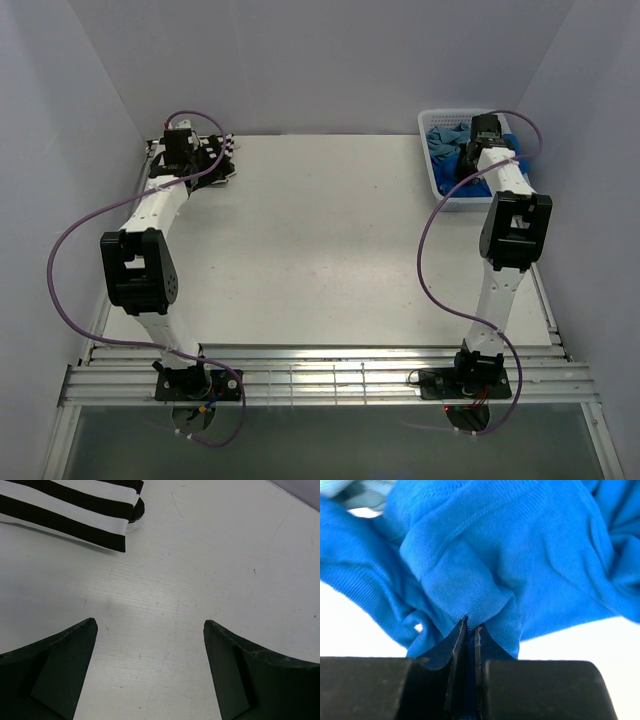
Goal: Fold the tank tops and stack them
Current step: Grab the tank top from the pile, then move the tank top to the center of the board
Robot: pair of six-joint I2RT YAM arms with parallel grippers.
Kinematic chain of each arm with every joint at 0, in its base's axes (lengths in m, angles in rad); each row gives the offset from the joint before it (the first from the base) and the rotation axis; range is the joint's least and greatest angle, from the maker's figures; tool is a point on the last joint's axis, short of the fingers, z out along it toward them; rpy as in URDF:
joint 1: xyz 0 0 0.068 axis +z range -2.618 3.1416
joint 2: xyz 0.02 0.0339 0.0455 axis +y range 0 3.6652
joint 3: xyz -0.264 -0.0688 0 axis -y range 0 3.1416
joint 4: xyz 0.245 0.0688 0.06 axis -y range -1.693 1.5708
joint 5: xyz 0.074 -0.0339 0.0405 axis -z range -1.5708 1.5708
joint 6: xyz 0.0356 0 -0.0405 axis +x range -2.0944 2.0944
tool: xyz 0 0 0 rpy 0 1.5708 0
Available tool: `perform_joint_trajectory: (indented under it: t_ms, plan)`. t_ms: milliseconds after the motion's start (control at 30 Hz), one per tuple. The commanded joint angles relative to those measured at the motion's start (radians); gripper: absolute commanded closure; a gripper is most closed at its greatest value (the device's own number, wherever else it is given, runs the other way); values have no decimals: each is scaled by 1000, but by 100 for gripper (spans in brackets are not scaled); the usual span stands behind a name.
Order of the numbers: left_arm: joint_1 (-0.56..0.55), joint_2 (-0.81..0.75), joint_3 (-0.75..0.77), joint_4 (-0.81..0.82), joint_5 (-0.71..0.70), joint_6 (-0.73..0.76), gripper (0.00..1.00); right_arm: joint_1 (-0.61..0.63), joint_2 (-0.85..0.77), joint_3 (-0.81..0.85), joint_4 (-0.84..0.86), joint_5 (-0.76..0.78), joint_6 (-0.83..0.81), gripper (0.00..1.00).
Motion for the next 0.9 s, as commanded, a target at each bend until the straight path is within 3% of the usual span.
perform_joint_trajectory:
  t_ms: [0,167,267,367,533,733,867]
  plan:
    - [-3,-92,32,-4,34,-14,2,-1,-232,-72,158,-9,29,92]
    - [-6,-135,10,2,88,-17,2,9,-479,-315,374,-84,55,92]
    - [-6,-166,-17,10,132,-32,2,18,-634,-353,447,-124,45,92]
    - [-6,-202,-49,27,194,-58,2,32,-698,-310,434,-258,26,92]
    - [-6,-262,-131,59,252,-108,2,122,-720,-71,277,-468,-26,92]
    - [-6,-385,-243,33,219,-192,2,304,-699,144,175,-704,-46,92]
    - [-6,-480,-326,-8,125,-287,2,430,-674,158,187,-938,-32,92]
